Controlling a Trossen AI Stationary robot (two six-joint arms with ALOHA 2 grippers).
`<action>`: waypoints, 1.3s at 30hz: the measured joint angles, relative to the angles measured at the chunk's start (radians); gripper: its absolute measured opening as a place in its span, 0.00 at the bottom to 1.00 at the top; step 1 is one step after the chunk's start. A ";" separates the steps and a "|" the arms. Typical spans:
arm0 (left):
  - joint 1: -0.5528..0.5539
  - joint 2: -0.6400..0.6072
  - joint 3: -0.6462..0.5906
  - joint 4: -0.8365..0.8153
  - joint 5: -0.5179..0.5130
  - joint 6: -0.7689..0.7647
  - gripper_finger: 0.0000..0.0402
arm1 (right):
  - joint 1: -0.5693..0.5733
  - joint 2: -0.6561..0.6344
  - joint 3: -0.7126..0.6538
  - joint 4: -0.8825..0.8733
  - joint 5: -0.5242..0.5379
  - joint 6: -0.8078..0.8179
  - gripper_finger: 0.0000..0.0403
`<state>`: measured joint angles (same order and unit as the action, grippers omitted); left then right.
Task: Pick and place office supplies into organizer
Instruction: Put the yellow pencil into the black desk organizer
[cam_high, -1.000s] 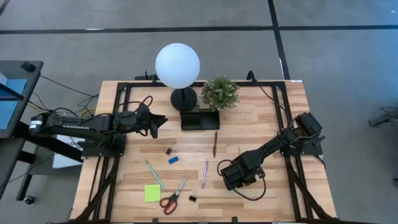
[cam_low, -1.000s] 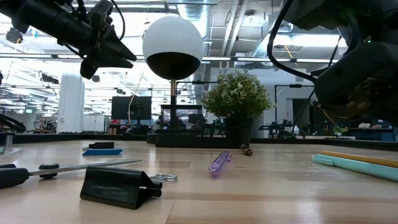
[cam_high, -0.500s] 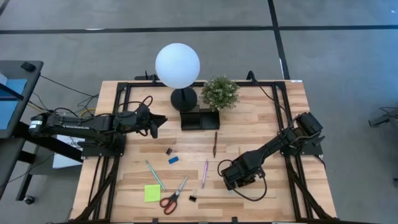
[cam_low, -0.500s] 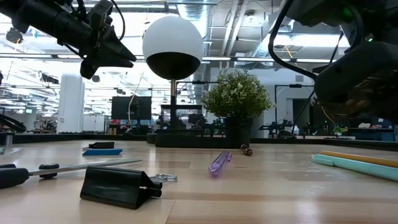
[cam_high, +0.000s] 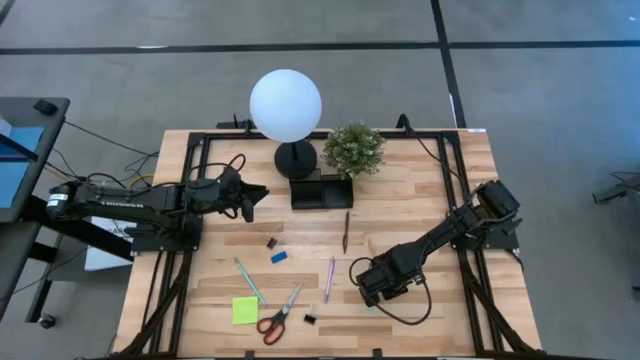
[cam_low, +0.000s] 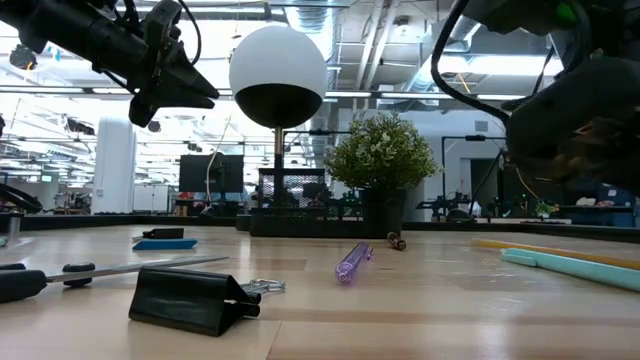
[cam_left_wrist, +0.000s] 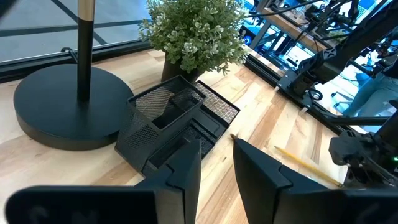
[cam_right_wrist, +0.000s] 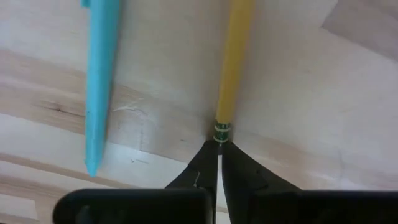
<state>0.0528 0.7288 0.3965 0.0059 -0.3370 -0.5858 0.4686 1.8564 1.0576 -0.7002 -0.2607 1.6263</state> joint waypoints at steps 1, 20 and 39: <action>0.000 0.000 0.000 0.000 0.000 0.000 0.22 | 0.004 -0.006 0.010 -0.004 0.034 -0.007 0.01; 0.000 0.000 0.000 0.096 0.191 -0.007 0.22 | -0.042 -0.247 0.045 0.058 0.523 -0.144 0.00; 0.000 0.058 0.000 0.425 0.201 -0.090 0.33 | -0.352 -0.269 0.045 0.701 0.527 -0.862 0.00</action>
<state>0.0525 0.7872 0.3969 0.4309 -0.1357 -0.6762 0.1162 1.5874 1.1030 0.0006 0.2665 0.7647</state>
